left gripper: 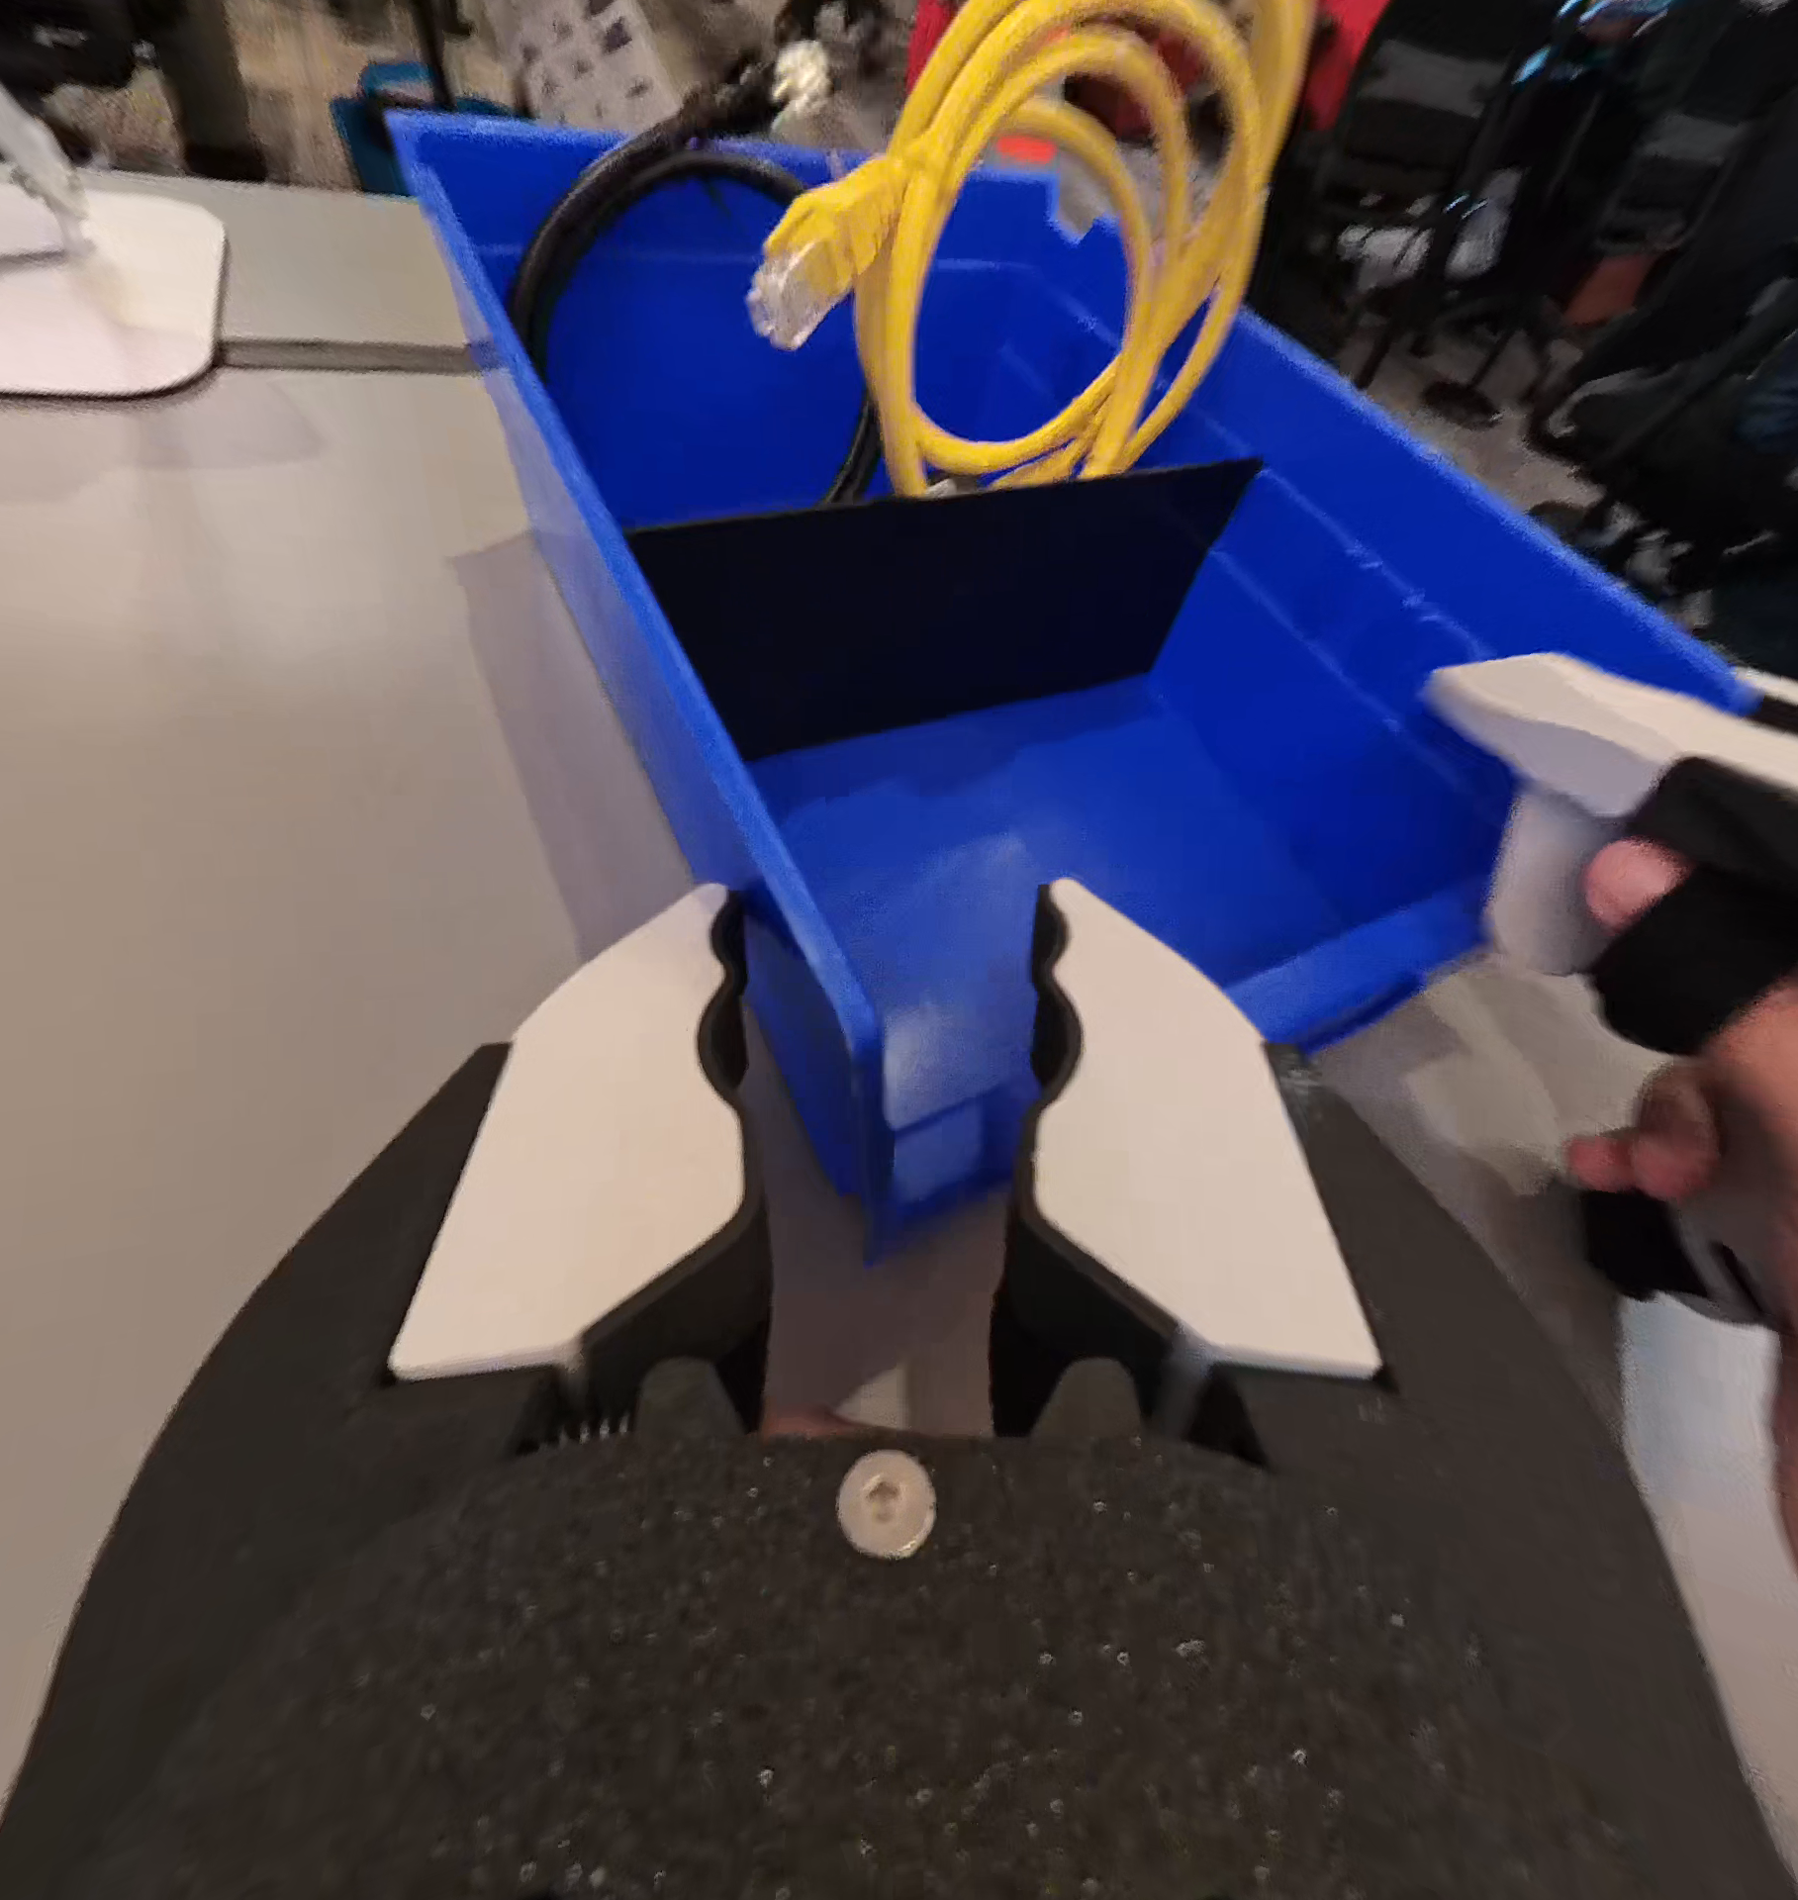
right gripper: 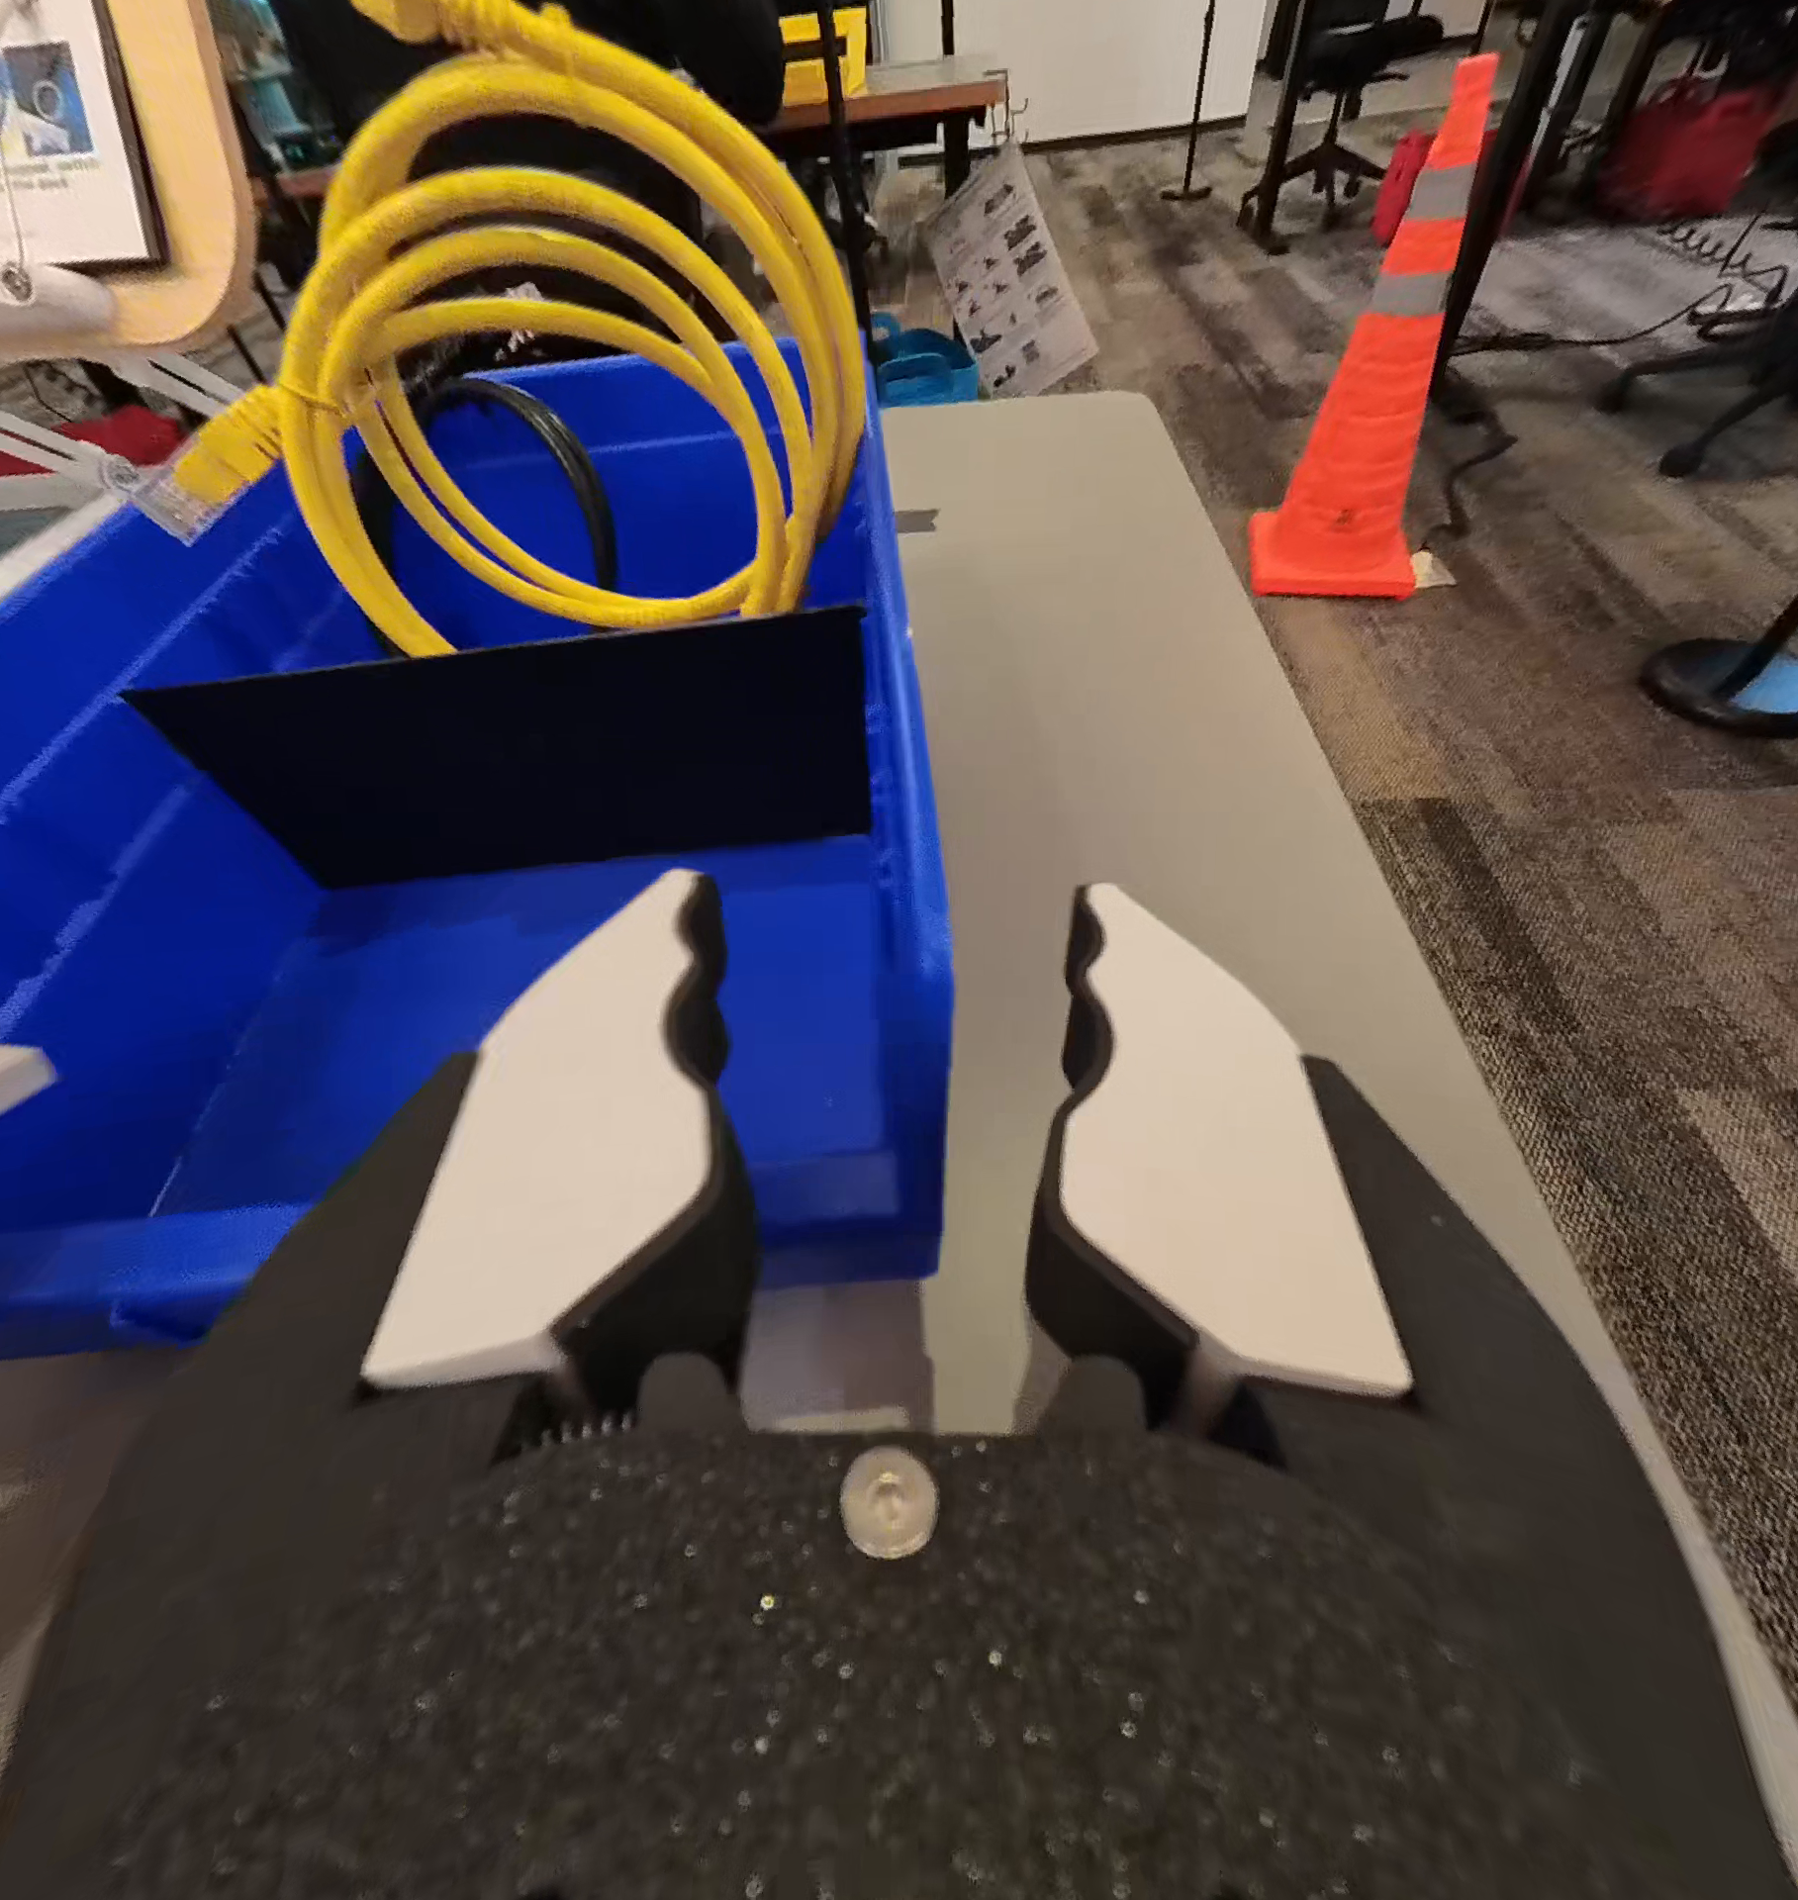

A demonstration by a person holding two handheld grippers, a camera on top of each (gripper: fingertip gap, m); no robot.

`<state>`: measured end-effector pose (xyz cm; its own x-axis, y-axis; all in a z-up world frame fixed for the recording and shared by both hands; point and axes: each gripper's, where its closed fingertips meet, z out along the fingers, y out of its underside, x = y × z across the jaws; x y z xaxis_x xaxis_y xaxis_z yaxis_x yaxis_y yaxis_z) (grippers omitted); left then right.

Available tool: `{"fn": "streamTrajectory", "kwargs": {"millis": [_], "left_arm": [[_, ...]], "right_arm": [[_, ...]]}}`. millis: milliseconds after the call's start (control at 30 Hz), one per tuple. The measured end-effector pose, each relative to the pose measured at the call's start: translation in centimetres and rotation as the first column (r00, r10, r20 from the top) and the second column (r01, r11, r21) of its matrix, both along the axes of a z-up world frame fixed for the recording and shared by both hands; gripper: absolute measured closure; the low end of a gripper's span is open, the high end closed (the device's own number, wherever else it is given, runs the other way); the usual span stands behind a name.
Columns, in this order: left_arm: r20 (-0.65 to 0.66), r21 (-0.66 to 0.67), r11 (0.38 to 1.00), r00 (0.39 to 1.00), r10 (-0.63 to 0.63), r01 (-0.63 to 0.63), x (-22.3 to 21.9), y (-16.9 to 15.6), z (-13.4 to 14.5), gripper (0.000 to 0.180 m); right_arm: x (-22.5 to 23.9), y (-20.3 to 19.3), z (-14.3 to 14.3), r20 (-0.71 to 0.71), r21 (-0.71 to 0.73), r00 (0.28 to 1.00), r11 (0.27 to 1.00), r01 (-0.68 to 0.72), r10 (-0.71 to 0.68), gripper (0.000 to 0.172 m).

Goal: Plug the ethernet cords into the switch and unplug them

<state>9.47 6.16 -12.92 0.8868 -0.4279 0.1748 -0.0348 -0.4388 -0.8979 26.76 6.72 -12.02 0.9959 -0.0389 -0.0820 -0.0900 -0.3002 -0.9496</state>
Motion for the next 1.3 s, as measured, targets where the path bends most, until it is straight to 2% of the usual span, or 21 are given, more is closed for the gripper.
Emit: {"fn": "streamTrajectory", "kwargs": {"millis": [33, 67, 100, 133, 167, 267, 367, 500, 600, 700, 833, 967, 1067, 1100, 1133, 1200, 1233, 1300], "left_arm": [[-0.045, -0.009, 0.998, 0.997, 0.059, -0.059, -0.8, 0.6, -0.3, 0.151], [-0.063, -0.021, 0.996, 0.994, 0.087, -0.088, -1.4, 0.9, -0.3, 0.157], [-0.058, -0.037, 0.992, 0.991, 0.118, -0.12, -2.0, 1.2, -0.2, 0.166], [-0.045, -0.053, 0.988, 0.989, 0.141, -0.143, -2.7, 1.6, -0.2, 0.171], [-0.043, -0.063, 0.986, 0.987, 0.153, -0.156, -3.2, 1.8, -0.2, 0.173], [-0.049, -0.087, 0.977, 0.98, 0.191, -0.195, -5.3, 2.3, -0.1, 0.177], [-0.01, -0.083, 0.978, 0.982, 0.189, -0.189, -8.2, 2.3, 0.8, 0.177], [-0.049, 0.006, 0.974, 0.973, 0.226, -0.226, -14.6, 2.3, 3.3, 0.177], [-0.081, 0.019, 0.966, 0.963, 0.258, -0.258, -20.3, 2.5, 4.2, 0.178], [-0.124, 0.024, 0.96, 0.952, 0.278, -0.277, -25.8, 3.1, 4.1, 0.177], [-0.193, 0.002, 0.962, 0.944, 0.267, -0.271, -31.6, 4.3, 3.4, 0.177], [-0.22, 0.022, 0.967, 0.942, 0.252, -0.253, -34.5, 5.0, 2.2, 0.177], [-0.205, -0.007, 0.974, 0.953, 0.221, -0.228, -35.5, 5.0, 0.2, 0.176], [-0.184, 0.003, 0.983, 0.966, 0.183, -0.185, -35.4, 4.7, 0.0, 0.174], [-0.172, 0.004, 0.991, 0.976, 0.136, -0.137, -35.3, 3.9, -0.1, 0.165], [-0.141, -0.037, 0.998, 0.989, 0.041, -0.046, -35.2, 1.7, 0.3, 0.128], [-0.105, -0.046, 0.999, 0.994, -0.009, 0.004, -35.3, 0.3, 1.1, 0.12], [-0.021, -0.021, 0.998, 0.998, -0.058, 0.057, -36.7, -2.3, 3.2, 0.12]], "right_arm": [[-0.3, 0.1, 0.2, -0.001, 0.001, 1.0, 1.0, -0.005, 0.005, 0.132], [-0.1, 0.0, 0.0, -0.012, -0.029, 0.999, 0.999, 0.031, -0.031, 0.154], [-0.1, -0.1, -0.1, -0.013, -0.065, 1.0, 0.998, 0.025, -0.026, 0.165], [-0.6, -0.2, 0.0, -0.014, -0.067, 1.0, 0.998, 0.001, -0.002, 0.168], [-1.0, -0.2, 0.2, -0.02, -0.065, 1.0, 0.998, 0.001, -0.003, 0.169], [-3.0, -0.6, 1.3, 0.087, -0.068, 0.995, 0.996, 0.049, -0.043, 0.169], [-6.2, -1.1, 3.5, 0.051, -0.002, 0.998, 0.999, 0.04, -0.04, 0.168], [-12.1, -0.8, 4.6, 0.008, 0.058, 1.0, 0.998, -0.006, 0.005, 0.168], [-17.6, 0.2, 4.8, -0.017, 0.056, 0.998, 0.997, -0.059, 0.06, 0.168], [-23.1, 1.6, 4.0, -0.109, 0.014, 0.993, 0.999, -0.038, 0.039, 0.168], [-29.1, 2.9, 1.6, -0.017, -0.087, 0.996, 0.992, -0.088, 0.086, 0.168], [-32.2, 3.0, 0.0, 0.007, -0.103, 0.993, 0.988, -0.115, 0.116, 0.168], [-33.3, 3.0, -0.2, 0.093, -0.073, 0.984, 0.986, -0.148, 0.155, 0.166], [-33.6, 3.0, -0.1, 0.139, -0.065, 0.972, 0.981, -0.181, 0.189, 0.16], [-33.9, 2.8, -0.1, 0.161, -0.074, 0.961, 0.973, -0.218, 0.227, 0.154], [-34.6, 2.0, 0.2, 0.137, -0.083, 0.933, 0.943, -0.323, 0.332, 0.142], [-34.9, 1.2, 0.4, 0.123, -0.086, 0.911, 0.918, -0.386, 0.394, 0.135], [-34.7, -0.8, 0.7, 0.116, -0.082, 0.875, 0.883, -0.463, 0.47, 0.133]]}}
